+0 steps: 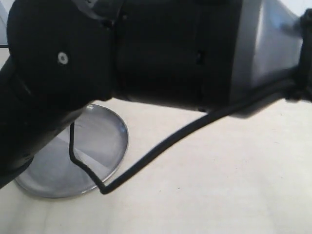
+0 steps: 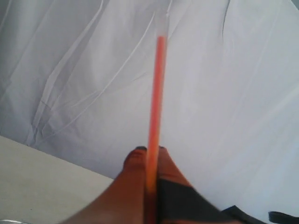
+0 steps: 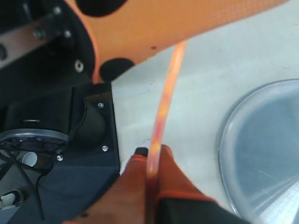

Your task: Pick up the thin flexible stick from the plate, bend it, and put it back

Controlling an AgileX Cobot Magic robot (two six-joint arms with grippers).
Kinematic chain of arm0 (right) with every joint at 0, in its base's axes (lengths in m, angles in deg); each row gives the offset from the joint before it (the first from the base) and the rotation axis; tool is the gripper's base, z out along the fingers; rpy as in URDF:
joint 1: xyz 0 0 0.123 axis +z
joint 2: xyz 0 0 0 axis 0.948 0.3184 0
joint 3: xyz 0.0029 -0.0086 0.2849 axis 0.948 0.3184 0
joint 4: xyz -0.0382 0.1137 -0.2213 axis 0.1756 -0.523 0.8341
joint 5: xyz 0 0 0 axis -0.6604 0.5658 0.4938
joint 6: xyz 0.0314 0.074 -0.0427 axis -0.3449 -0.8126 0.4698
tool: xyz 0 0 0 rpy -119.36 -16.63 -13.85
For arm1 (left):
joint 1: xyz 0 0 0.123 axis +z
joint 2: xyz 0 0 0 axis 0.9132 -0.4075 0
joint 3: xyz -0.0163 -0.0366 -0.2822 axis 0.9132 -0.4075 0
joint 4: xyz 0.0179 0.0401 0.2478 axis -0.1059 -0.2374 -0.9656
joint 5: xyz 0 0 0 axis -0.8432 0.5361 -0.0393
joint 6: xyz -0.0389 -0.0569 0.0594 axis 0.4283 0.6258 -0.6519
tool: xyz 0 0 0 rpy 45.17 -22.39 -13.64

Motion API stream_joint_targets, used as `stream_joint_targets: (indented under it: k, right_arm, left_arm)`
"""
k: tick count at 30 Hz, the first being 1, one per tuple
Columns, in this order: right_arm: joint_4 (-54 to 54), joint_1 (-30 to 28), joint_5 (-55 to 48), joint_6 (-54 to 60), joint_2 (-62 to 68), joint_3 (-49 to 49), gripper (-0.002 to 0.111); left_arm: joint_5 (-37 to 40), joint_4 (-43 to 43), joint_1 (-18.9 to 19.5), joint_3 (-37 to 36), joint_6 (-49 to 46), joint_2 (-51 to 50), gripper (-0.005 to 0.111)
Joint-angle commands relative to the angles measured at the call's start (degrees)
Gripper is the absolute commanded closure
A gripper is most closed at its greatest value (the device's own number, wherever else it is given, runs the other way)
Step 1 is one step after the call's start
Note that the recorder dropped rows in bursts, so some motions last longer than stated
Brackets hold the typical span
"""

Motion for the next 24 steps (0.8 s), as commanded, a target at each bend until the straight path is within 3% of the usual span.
stream_joint_targets:
  k: [1, 4, 11, 15, 18, 24]
  right_arm:
    - [1.06, 0.17, 1.03, 0.37, 0.29, -0.10, 0.108]
    - [2.14, 0.17, 1.64, 0.37, 2.36, -0.10, 0.108]
    - [2.06, 0.06, 0.13, -0.66, 5.69, -0.10, 0.108]
    - [2.18, -0.16, 0.00, -0.95, 5.90, -0.10, 0.108]
    - [4.48, -0.90, 0.74, -4.25, 6.01, -0.10, 0.108]
    - [19.30, -6.02, 0.82, -20.16, 8.18, -0.10, 0.108]
  left_arm:
    - [1.98, 5.32, -0.01, -0.40, -0.53, 0.21, 0.106]
    - [2.07, 6.64, -0.01, -0.40, -0.53, 0.21, 0.104]
    - [2.62, 7.23, -0.01, -0.40, -0.53, 0.21, 0.072]
    - [4.03, 7.23, -0.01, -0.40, -0.53, 0.21, 0.061]
    - [4.39, 6.22, -0.01, -0.40, -0.53, 0.21, 0.056]
    - [4.51, 0.67, -0.01, -0.40, -0.53, 0.21, 0.055]
